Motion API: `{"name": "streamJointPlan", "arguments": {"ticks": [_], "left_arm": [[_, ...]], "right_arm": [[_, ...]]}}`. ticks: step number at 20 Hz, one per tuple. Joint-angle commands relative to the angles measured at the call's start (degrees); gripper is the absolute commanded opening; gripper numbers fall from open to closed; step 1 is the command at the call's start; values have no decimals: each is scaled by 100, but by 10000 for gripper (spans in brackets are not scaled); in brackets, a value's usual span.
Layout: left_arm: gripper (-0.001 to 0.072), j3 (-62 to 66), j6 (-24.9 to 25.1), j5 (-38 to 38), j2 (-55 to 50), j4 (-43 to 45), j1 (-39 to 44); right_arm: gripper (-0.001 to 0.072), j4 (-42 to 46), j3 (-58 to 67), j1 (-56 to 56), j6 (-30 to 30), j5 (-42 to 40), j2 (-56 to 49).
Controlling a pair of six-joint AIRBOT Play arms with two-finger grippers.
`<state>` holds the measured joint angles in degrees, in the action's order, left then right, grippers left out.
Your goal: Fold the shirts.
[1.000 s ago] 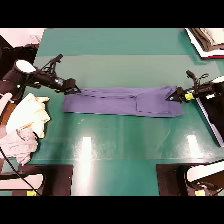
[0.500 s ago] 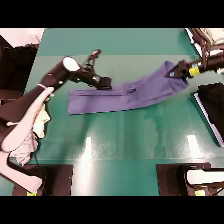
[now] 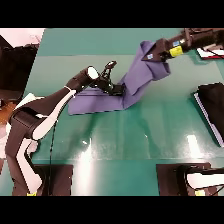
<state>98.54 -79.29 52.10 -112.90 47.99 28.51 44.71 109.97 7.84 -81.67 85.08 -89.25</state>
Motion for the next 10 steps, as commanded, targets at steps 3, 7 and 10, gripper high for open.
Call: {"name": "streamJointPlan", "arguments": {"ticks": [3,7,10], "left_arm": [[25,39,-20,-46,-83,17,-7],[25,229,-15,804,70,518,-385],[25,236,24,1043,610,1005,-813]], "right_arm": [[12,2,761,649,-146,-57,-627],[12,4,269,852,-28,-420,-699],[12,2,50,994,26,-603,-721]]}}
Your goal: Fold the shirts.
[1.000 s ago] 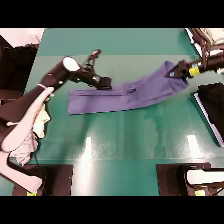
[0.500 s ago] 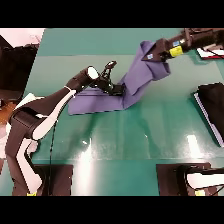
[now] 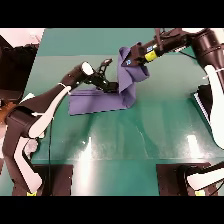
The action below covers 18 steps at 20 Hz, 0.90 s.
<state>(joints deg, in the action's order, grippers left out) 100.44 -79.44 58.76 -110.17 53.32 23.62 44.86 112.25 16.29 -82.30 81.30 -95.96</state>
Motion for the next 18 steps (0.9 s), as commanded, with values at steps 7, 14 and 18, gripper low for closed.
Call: {"name": "streamJointPlan", "arguments": {"ticks": [7,14,18], "left_arm": [[26,46,492,1469,1805,833,-1777],[27,46,487,1757,2605,835,-2778],[27,37,490,2157,2629,841,-2997]], "right_arm": [[13,-28,330,953,186,-645,-839],[580,-1086,658,2411,1757,-2931,-1906],[574,-98,564,2103,1453,-1978,-1486]]}}
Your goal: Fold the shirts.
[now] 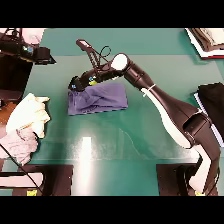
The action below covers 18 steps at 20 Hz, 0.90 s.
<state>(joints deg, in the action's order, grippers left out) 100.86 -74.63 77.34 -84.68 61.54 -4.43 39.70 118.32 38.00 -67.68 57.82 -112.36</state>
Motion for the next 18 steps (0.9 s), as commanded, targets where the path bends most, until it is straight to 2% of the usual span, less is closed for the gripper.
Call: {"name": "streamJointPlan", "arguments": {"ticks": [1,4,6,7,8,11,14,18], "left_arm": [[27,-26,11,369,81,28,-192],[27,-229,11,501,76,-61,-127],[42,-612,155,656,76,-103,-46],[315,-892,179,706,76,-111,37],[556,-1191,170,728,76,-116,127],[541,-2286,254,564,76,-107,507],[541,-3215,304,44,76,-107,739],[541,-3790,476,-529,79,-481,756]], "right_arm": [[574,562,-313,-282,-90,627,374],[573,654,-1204,-1016,-186,1113,966],[572,638,-1799,-1482,-304,1158,1303],[572,640,-2074,-1685,-304,1156,1458],[572,638,-2299,-1840,-304,1139,1582],[572,640,-2983,-2173,-304,920,1976],[572,640,-3497,-2326,-302,780,2267],[572,643,-3934,-2347,-299,562,2511]]}}
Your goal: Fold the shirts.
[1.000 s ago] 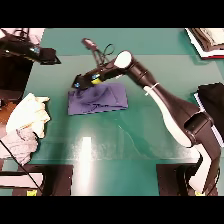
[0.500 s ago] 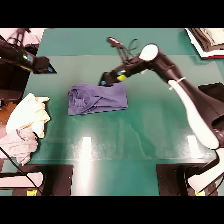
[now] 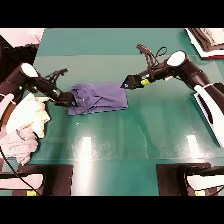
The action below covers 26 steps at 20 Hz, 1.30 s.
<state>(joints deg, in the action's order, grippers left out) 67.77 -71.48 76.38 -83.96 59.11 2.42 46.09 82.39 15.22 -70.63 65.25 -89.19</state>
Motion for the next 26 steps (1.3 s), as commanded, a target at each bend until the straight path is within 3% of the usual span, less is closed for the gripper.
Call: {"name": "streamJointPlan", "arguments": {"ticks": [1,6,8,9,14,17,21,22,24,25,26], "left_arm": [[541,-535,223,-522,7,-308,105],[533,-557,435,-693,7,-363,385],[146,-555,417,-669,7,-339,385],[39,-553,420,-643,11,-306,385],[26,-66,409,361,501,1062,385],[27,57,448,575,1012,2024,385],[28,-44,446,927,1056,2138,385],[36,-101,442,931,1054,2190,385],[665,-153,299,820,1051,2192,385],[640,-151,101,656,1058,2190,385],[602,-144,81,535,1064,2192,385]], "right_arm": [[572,4,-409,-70,-4,-236,225],[572,4,-463,-70,-4,-273,238],[572,4,-463,-70,-7,-267,240],[572,4,-463,-70,-4,-267,238],[572,4,-463,-70,-9,-129,249],[572,7,-463,-70,-116,-55,249],[572,9,-463,-76,-138,-7,249],[572,7,-463,-107,-142,33,249],[575,4,-463,-120,-264,96,249],[599,2,-463,-129,-315,168,249],[678,4,-463,-168,-332,302,247]]}}
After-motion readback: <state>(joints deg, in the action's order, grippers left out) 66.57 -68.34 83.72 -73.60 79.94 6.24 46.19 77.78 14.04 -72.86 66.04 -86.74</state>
